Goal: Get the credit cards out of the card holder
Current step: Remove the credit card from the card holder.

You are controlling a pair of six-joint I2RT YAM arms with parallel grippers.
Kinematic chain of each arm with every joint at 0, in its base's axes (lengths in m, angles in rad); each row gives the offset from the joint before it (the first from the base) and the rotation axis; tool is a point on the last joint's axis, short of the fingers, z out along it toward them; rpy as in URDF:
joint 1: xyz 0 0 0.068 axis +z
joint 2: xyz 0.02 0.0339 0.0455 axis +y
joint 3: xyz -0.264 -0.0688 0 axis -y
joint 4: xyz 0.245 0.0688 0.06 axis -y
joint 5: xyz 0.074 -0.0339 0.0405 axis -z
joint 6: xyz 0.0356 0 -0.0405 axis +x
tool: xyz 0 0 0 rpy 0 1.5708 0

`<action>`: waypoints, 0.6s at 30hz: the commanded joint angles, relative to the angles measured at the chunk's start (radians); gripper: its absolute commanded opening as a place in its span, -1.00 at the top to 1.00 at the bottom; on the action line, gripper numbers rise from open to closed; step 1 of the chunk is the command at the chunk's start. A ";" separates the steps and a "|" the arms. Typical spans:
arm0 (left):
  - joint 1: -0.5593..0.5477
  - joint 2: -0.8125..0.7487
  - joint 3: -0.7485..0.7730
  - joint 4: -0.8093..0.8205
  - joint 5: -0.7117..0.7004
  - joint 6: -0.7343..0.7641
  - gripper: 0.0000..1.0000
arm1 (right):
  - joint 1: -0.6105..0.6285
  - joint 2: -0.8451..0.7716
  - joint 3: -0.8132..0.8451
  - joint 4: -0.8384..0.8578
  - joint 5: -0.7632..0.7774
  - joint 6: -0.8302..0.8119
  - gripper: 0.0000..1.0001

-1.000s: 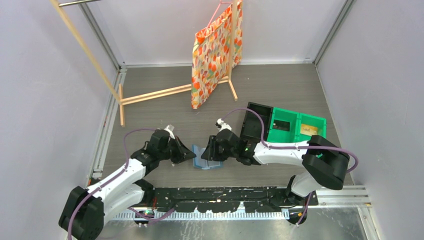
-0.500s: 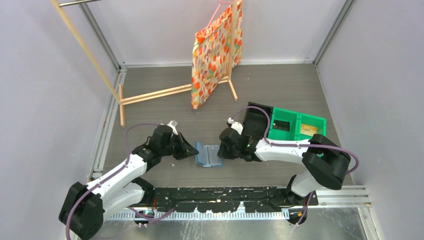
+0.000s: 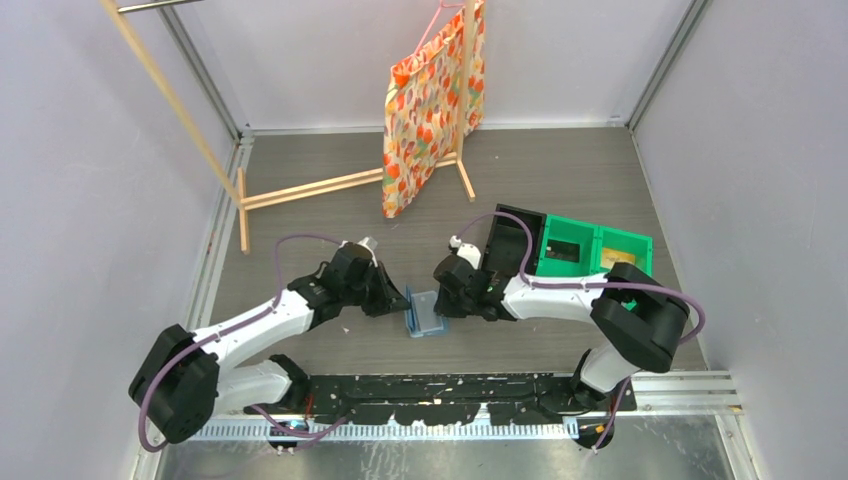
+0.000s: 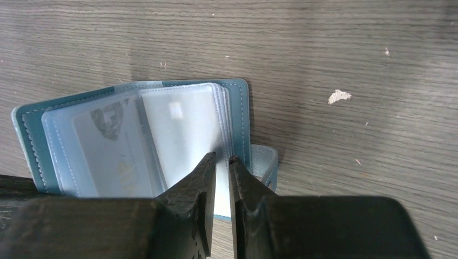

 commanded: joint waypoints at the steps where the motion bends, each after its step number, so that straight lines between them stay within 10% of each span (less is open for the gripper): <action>1: -0.021 0.032 0.036 0.040 -0.025 0.012 0.99 | 0.002 -0.071 -0.033 0.033 0.013 0.007 0.59; 18: -0.026 0.018 0.002 0.053 -0.045 0.001 0.99 | 0.001 -0.123 -0.096 0.261 -0.148 0.038 0.28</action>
